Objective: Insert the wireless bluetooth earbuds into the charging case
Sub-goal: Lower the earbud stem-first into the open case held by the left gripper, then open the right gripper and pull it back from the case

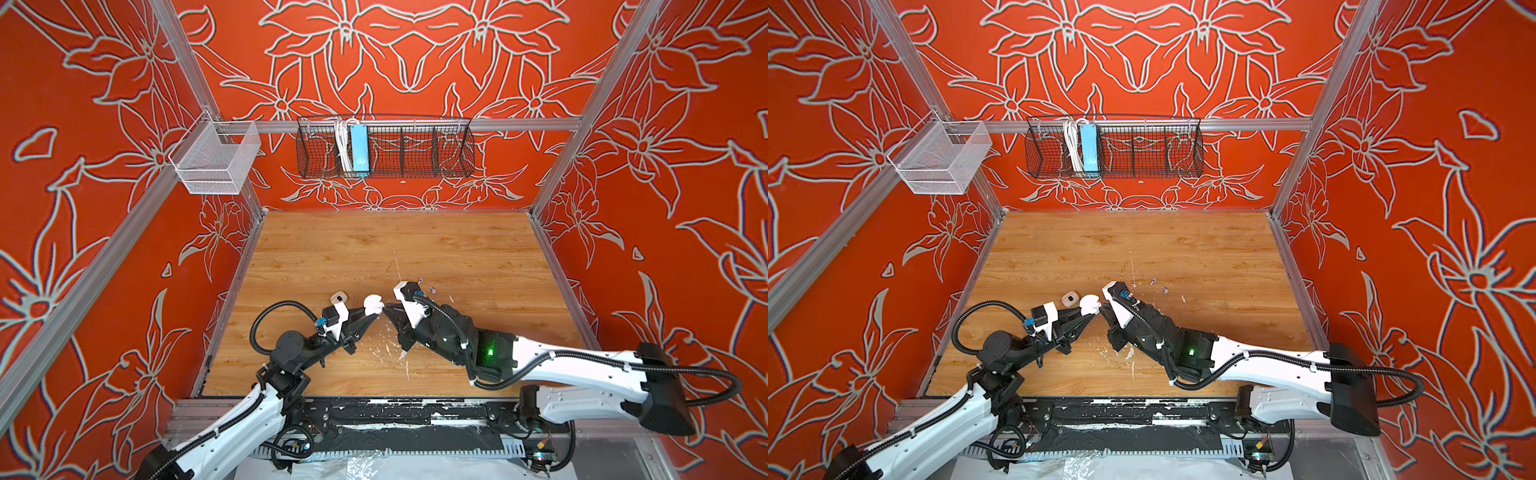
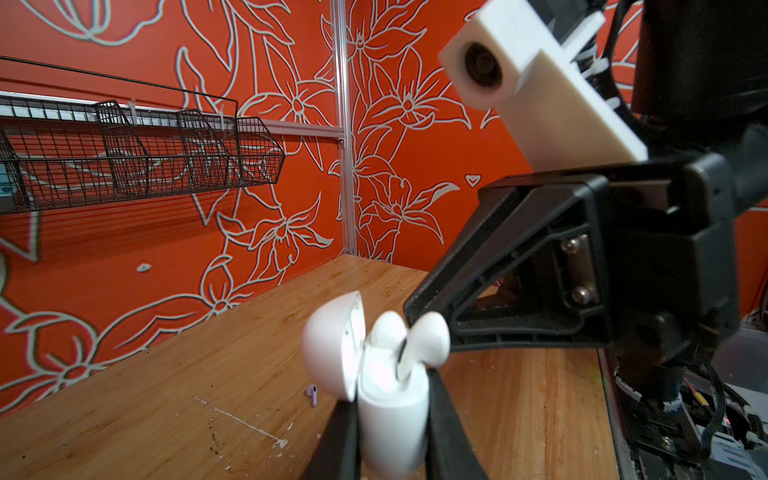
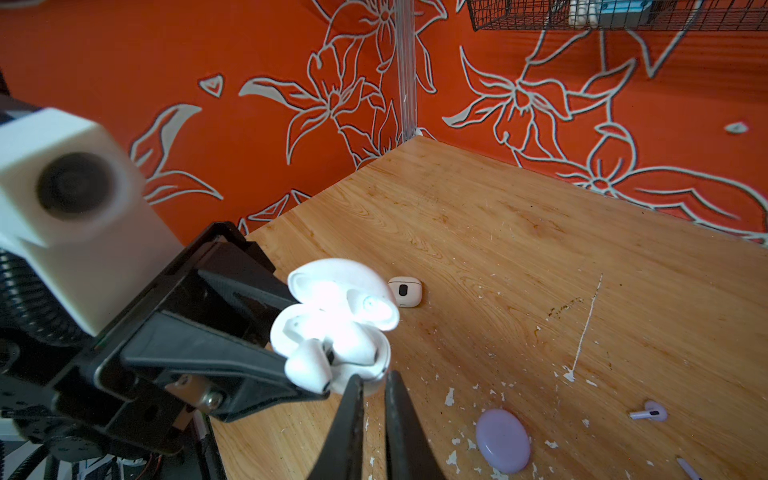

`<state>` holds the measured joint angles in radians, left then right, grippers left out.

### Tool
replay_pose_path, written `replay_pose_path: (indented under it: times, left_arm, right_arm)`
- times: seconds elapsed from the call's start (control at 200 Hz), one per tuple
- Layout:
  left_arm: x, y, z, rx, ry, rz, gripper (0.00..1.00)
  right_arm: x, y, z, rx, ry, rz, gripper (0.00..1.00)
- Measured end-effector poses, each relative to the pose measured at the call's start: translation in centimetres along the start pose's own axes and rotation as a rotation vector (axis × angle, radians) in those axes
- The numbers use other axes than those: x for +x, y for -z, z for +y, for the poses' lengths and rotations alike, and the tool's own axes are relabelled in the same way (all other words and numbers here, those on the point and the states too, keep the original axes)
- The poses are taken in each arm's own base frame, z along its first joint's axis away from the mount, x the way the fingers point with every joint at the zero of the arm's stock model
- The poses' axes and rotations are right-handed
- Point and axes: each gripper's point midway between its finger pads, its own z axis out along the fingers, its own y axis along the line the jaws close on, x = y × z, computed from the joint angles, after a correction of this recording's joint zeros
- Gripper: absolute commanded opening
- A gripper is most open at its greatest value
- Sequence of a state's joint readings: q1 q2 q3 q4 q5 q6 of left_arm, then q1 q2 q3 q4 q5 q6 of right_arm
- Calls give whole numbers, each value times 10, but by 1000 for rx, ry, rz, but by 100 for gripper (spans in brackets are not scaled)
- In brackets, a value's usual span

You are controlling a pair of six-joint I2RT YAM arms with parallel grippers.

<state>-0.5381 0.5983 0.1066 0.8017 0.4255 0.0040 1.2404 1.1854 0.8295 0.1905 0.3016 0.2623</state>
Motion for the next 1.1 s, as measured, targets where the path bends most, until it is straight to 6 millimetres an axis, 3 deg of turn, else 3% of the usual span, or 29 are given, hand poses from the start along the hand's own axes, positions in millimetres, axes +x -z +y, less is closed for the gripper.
replay_pose_path:
  times: [0.335,0.881,1.096]
  left_arm:
    - [0,-1,3,-14,2,3,0]
    - [0,-1,7,-41,4,7,0]
    - [0,-1,8,-40,4,8,0]
  right_arm:
    - [-7,1,12,-45,-23,-7,12]
    - [3,-11,19,-59,-27,29,13]
    - [-7,-10,21,-63,-31,14,13]
